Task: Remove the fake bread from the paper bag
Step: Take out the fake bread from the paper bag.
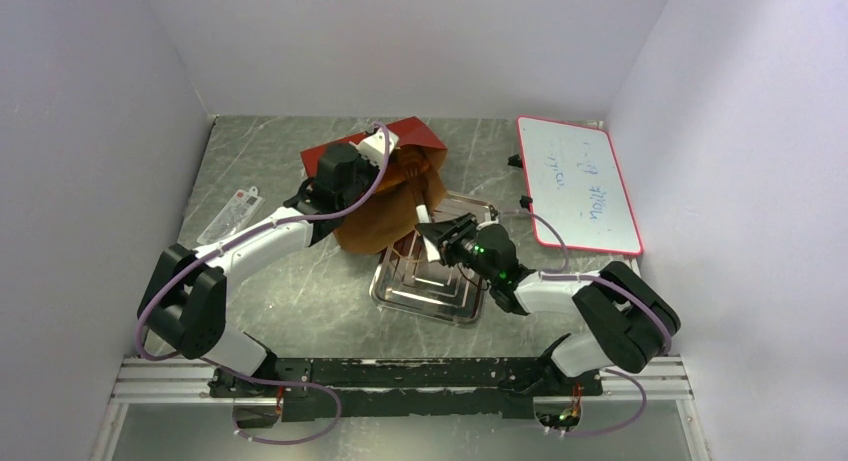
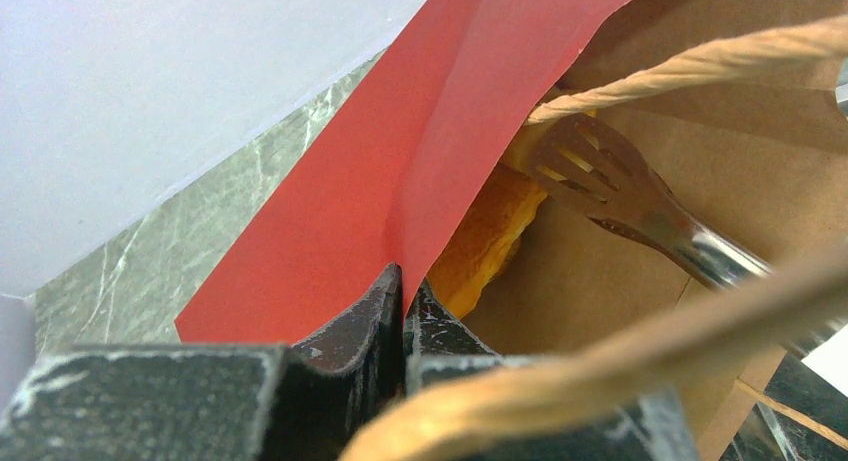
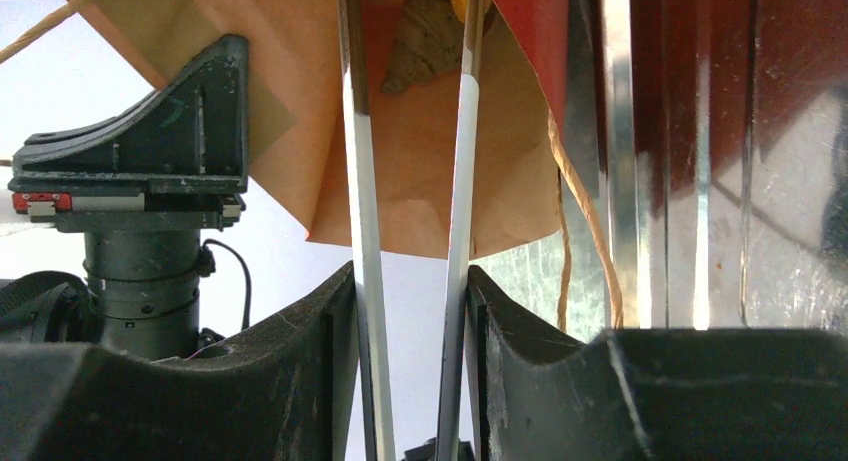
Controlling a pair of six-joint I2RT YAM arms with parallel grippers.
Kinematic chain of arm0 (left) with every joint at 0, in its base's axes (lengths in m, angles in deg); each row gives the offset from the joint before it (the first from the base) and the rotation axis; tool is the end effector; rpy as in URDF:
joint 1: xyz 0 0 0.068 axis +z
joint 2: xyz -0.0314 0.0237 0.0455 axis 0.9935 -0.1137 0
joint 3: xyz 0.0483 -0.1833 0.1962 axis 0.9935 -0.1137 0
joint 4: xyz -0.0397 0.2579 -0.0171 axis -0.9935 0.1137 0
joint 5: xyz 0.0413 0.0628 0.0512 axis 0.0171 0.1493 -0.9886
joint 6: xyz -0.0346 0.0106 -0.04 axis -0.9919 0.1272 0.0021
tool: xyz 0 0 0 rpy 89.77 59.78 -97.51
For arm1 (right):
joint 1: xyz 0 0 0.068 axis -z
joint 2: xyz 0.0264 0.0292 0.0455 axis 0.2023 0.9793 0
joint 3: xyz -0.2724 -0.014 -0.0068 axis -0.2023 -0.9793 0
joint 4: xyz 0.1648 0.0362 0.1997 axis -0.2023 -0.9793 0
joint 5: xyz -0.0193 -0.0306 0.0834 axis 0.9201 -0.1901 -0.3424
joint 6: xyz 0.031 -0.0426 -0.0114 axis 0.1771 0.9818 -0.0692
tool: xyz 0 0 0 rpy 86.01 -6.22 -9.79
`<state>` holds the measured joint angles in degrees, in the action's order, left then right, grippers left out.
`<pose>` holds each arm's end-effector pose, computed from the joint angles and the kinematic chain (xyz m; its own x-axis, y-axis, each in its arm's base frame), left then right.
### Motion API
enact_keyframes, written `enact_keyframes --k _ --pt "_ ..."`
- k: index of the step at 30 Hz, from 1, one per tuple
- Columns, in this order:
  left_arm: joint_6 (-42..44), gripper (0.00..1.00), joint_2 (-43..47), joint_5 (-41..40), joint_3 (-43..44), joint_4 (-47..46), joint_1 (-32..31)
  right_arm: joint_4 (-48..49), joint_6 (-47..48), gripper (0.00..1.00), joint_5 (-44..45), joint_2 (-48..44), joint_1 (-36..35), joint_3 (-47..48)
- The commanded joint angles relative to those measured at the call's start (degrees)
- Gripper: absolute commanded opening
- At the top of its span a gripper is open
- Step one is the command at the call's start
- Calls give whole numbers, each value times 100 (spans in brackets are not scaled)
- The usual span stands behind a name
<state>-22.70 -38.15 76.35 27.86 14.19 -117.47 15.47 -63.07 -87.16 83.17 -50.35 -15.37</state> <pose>0.2958 -0.1900 0.2854 -0.1150 0.4049 -0.9071 0.4161 0.8488 0.3261 0.2048 0.1651 0.1679 -0.6450 0.7641 -0.0051 0.1699 0.1499 0.9740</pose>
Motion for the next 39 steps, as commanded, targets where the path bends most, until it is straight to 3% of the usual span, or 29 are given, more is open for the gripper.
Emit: enact_keyframes --k 1,26,30,33,39 --pt "11 7 -112 53 -19 6 -35 501 -40 42 -88 114 66 196" --pt "10 7 -130 38 -189 -39 -95 904 -86 39 -418 732 375 531" --pt "10 7 -129 4 -171 -29 -97 915 -100 24 -485 777 401 526" --pt "10 7 -117 -29 -151 -29 -104 752 -54 1 -524 713 405 548" --pt "-55 7 -173 -123 -43 16 -107 395 166 0 -464 402 404 524"
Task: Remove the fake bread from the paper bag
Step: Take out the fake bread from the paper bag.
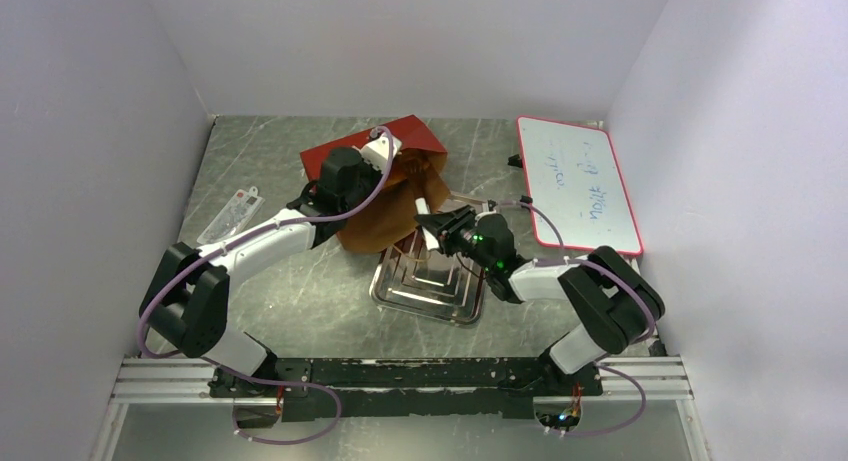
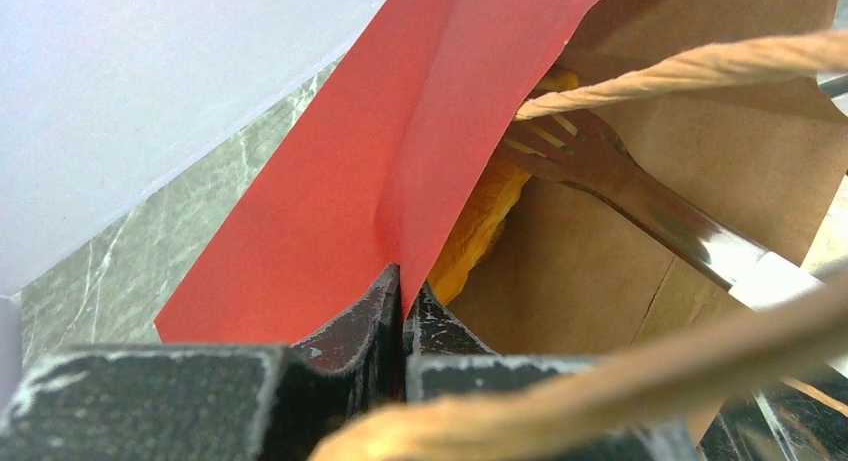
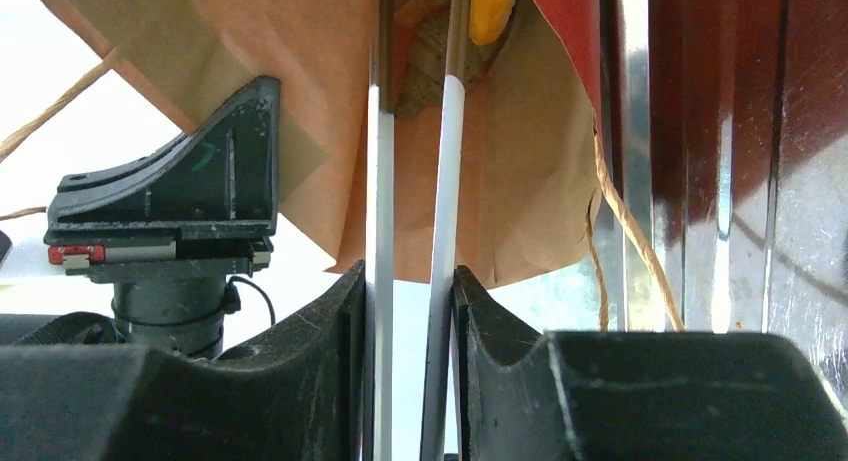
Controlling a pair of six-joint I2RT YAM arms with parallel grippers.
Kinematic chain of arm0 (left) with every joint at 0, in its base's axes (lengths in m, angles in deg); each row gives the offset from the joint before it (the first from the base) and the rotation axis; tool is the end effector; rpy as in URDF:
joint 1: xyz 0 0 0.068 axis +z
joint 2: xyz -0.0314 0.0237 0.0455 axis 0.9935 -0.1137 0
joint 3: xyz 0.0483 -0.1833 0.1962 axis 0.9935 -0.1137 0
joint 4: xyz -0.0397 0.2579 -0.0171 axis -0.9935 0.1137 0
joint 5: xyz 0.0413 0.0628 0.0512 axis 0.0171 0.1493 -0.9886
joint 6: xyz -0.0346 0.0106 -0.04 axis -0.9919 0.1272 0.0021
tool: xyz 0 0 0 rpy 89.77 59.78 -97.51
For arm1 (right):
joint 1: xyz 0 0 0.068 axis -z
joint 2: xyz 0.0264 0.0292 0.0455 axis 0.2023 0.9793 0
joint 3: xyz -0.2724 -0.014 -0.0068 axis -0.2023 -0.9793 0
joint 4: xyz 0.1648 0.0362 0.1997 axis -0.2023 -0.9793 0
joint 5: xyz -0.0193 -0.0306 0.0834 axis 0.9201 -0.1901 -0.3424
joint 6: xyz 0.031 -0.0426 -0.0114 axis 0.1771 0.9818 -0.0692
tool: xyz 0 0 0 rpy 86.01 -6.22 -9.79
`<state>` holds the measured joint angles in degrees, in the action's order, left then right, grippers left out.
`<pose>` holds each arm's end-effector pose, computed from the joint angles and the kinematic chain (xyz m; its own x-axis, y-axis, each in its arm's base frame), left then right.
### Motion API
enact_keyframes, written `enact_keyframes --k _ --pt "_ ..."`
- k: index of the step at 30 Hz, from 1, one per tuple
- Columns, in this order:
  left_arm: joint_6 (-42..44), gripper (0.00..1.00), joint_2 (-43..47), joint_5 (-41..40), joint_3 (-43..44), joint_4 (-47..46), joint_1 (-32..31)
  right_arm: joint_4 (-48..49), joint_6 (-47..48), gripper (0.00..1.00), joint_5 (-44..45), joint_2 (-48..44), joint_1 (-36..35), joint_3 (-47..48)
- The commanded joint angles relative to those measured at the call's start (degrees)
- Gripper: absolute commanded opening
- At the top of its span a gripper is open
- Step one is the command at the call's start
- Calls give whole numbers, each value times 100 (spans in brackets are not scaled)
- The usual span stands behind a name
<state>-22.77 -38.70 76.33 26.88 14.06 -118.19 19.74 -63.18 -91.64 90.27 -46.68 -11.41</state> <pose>0.2934 -0.1938 0.2765 -0.1286 0.4179 -0.8994 0.4329 0.8396 0.3282 0.2319 0.1670 0.1635 -0.6541 0.7563 0.0124 0.1640 0.1257 0.9784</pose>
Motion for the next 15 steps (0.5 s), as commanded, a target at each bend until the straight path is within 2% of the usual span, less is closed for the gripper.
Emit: enact_keyframes --k 1,10,15 --pt "-60 7 -158 -171 104 46 -35 -84 204 0 -15 -368 33 119" --pt "-181 7 -648 -626 687 99 -43 -513 470 0 -29 -1017 -91 -152" --pt "-138 7 -899 -772 954 142 -38 -1132 843 0 72 -1575 -275 -222"
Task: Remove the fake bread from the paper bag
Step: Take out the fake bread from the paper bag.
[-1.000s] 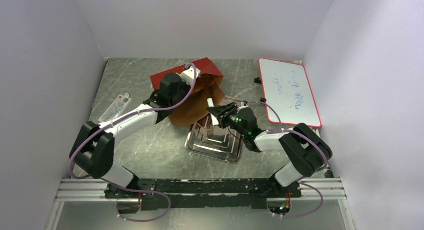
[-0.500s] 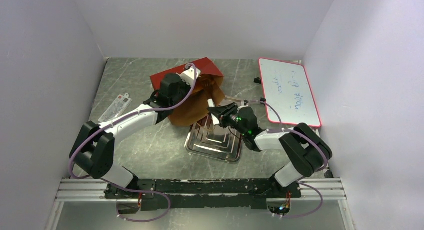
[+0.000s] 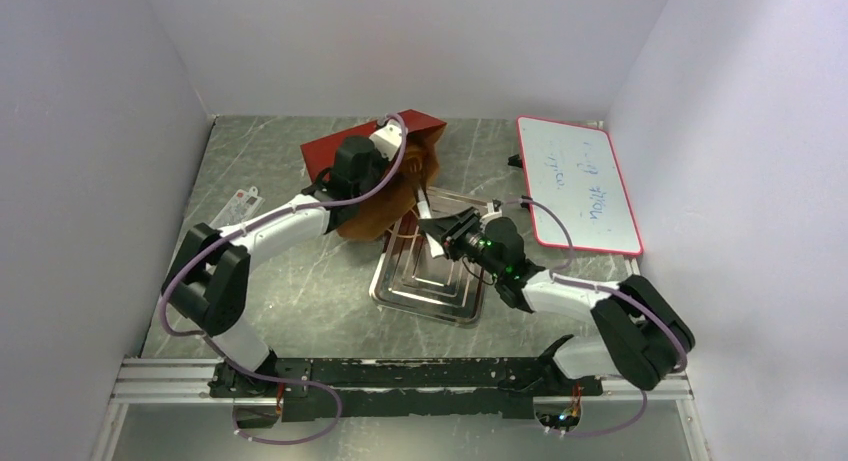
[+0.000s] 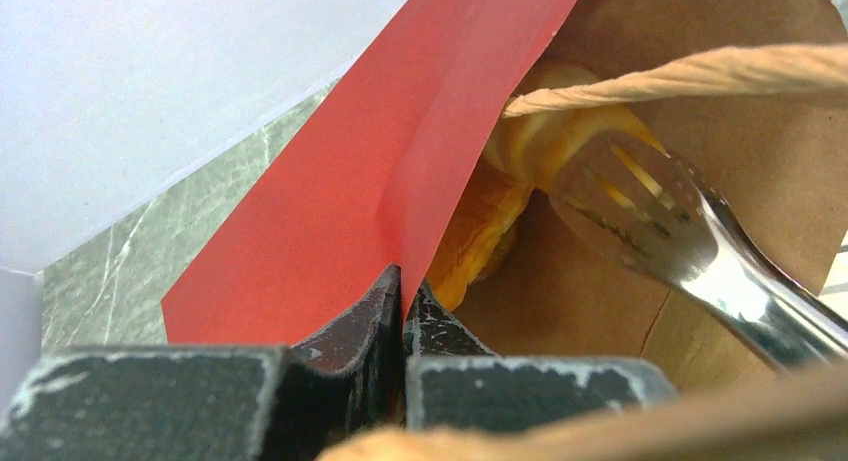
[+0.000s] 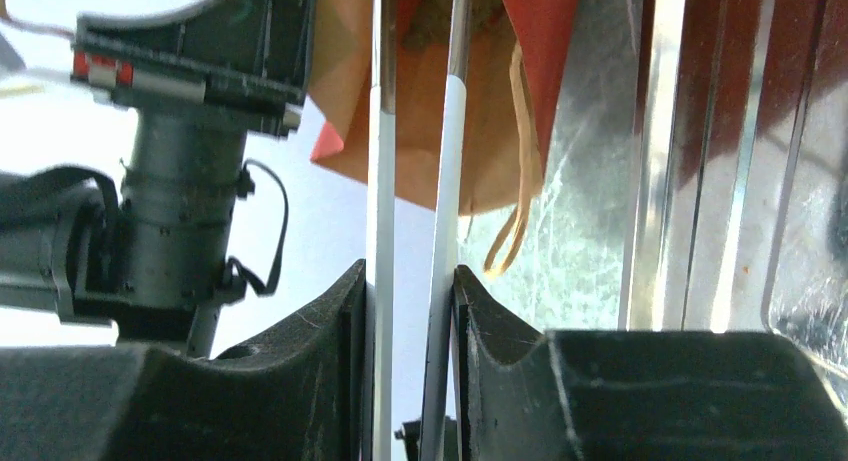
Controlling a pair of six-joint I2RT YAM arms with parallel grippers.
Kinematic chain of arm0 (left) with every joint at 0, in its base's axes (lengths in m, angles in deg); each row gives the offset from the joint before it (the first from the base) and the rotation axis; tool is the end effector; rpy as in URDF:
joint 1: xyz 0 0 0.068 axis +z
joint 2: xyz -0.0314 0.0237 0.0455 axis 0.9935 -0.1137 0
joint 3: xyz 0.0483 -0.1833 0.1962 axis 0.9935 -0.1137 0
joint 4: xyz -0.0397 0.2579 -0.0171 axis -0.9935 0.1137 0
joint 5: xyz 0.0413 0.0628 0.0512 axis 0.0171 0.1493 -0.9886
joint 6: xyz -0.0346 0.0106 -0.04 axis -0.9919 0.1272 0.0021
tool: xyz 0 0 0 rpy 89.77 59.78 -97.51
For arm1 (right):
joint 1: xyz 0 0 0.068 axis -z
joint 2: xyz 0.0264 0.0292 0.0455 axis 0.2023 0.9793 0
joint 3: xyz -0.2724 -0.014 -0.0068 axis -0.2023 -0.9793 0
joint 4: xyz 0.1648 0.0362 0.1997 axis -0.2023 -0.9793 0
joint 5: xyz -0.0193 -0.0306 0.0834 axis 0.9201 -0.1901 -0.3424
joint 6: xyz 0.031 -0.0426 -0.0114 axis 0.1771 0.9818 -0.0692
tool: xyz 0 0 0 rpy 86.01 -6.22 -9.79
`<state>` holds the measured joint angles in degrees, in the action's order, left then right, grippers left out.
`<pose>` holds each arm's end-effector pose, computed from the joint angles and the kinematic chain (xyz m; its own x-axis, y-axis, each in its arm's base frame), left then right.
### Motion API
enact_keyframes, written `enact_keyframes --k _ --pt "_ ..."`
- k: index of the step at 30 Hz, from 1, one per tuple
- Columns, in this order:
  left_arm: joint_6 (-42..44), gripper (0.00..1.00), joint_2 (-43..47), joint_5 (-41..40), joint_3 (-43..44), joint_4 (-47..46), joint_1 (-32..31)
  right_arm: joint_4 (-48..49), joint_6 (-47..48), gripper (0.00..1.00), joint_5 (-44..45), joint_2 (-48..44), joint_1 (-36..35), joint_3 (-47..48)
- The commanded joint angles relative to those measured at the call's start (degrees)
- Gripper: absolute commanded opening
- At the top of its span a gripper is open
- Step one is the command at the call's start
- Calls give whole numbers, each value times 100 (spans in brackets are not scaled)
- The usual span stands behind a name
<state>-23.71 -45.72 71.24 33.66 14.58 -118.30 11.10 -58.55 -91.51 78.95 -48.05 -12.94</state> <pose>0.3201 -0.2094 0.2743 -0.1658 0.4182 -0.8931 0.3582 0.8693 0.3406 0.2109 0.1599 0.1901 -0.6800 0.7299 -0.0694 0.0905 0.1774 0.9800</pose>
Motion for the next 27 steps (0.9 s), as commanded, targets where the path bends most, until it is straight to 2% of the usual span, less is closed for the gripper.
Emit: enact_keyframes --k 1,7,14,27 --pt "-27 7 -234 -287 320 105 -31 -399 460 0 78 -564 -203 -79" --pt "125 7 -367 -430 472 65 -24 -1602 1019 0 505 -1537 -608 -65" --pt "500 7 -743 -670 518 -283 21 -2774 1494 0 1253 -2485 -1403 51" --pt "581 7 -1209 -485 451 -644 628 -4414 1622 0 2575 -3690 -2413 278"
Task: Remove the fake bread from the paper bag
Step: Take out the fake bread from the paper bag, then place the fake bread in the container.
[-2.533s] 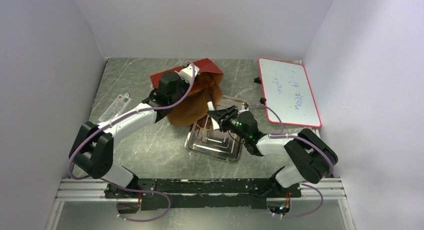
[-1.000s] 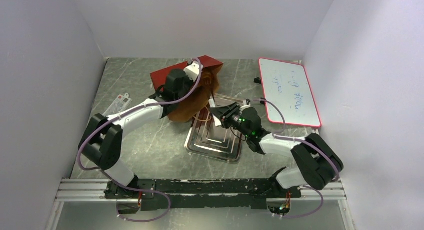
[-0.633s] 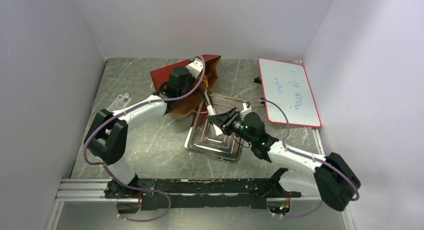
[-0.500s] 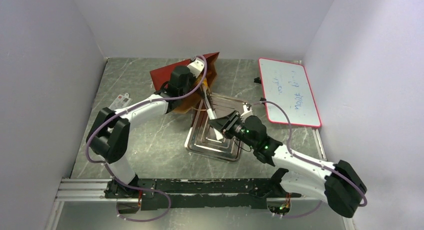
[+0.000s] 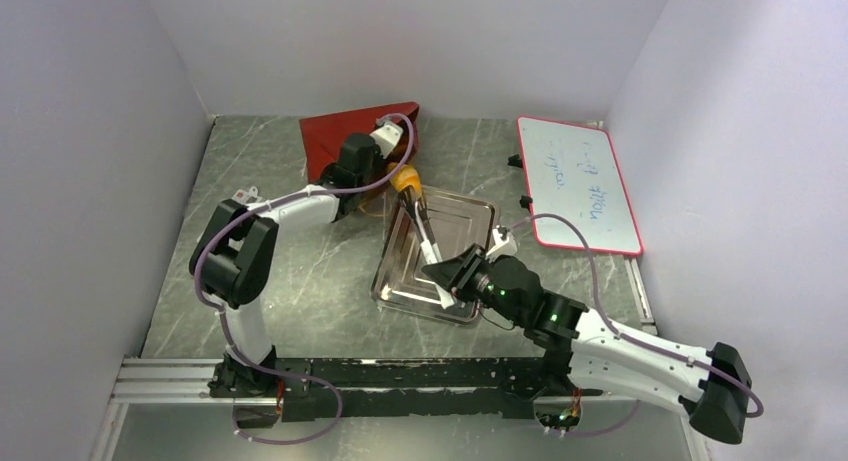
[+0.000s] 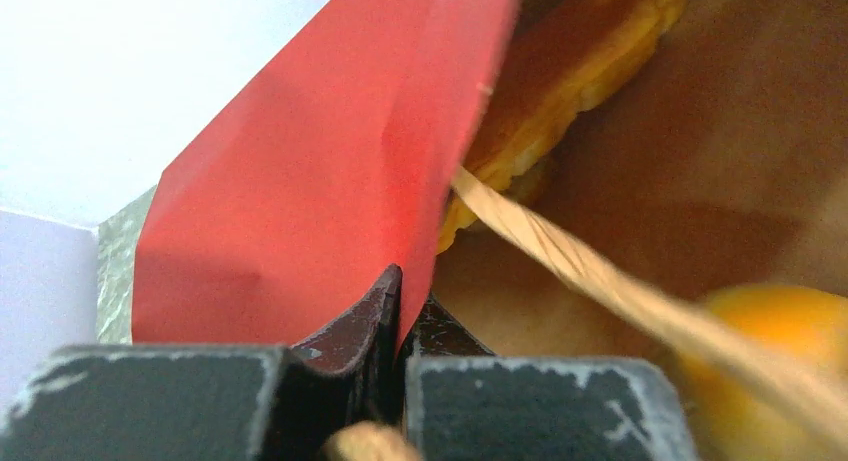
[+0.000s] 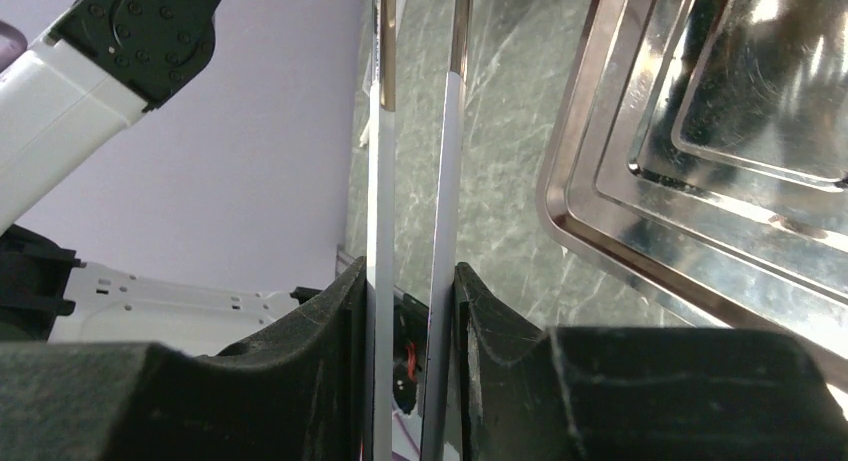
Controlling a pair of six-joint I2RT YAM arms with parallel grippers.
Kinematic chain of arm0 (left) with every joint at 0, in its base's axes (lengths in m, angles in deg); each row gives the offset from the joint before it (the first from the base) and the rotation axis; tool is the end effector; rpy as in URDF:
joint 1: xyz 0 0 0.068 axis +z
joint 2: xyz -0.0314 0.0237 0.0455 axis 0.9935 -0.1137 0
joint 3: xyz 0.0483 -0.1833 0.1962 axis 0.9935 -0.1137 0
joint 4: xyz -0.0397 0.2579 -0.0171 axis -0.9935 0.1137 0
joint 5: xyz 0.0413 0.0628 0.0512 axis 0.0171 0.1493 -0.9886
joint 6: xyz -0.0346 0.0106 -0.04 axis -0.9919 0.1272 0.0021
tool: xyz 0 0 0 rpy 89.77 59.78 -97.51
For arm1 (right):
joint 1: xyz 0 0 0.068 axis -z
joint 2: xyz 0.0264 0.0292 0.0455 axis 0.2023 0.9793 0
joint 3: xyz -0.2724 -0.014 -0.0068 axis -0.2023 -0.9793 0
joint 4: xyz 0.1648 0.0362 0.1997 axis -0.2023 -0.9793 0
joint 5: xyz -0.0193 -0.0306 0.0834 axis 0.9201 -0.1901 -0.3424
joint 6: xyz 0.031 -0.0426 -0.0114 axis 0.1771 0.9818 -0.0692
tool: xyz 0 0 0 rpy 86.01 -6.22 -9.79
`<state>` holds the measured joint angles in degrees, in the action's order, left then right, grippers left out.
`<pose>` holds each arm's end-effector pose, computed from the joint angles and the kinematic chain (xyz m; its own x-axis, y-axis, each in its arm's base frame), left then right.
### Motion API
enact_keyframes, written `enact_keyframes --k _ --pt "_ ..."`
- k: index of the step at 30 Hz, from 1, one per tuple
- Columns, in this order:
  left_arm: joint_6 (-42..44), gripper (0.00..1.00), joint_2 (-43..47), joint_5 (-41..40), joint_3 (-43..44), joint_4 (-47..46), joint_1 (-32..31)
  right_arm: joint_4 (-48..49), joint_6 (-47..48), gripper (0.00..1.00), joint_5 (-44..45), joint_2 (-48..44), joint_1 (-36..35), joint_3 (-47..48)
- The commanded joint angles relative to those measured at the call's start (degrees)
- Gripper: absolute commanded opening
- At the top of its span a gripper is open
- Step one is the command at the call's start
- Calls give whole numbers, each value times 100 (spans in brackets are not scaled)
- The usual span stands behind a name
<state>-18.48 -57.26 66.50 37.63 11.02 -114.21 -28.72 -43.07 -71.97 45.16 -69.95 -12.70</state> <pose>0.3679 -0.2029 0.2275 -0.2449 0.5194 -0.8187 0.2658 0.8480 0.4585 0.1040 0.1521 0.2406 -0.7135 0.5743 -0.4013 -0.1080 0.4759 0.8729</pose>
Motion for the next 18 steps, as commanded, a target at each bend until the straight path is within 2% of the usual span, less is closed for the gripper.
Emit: enact_keyframes --k 1,10,18 --pt "25 7 -83 -1 74 -280 283 -547 56 0 711 -379 -299 268" --pt "-423 7 -234 -5 312 -37 895 -1277 -316 0 1118 -690 -647 214" --pt "-757 7 -88 -60 387 117 1071 -1763 -656 0 1205 -908 -683 18"
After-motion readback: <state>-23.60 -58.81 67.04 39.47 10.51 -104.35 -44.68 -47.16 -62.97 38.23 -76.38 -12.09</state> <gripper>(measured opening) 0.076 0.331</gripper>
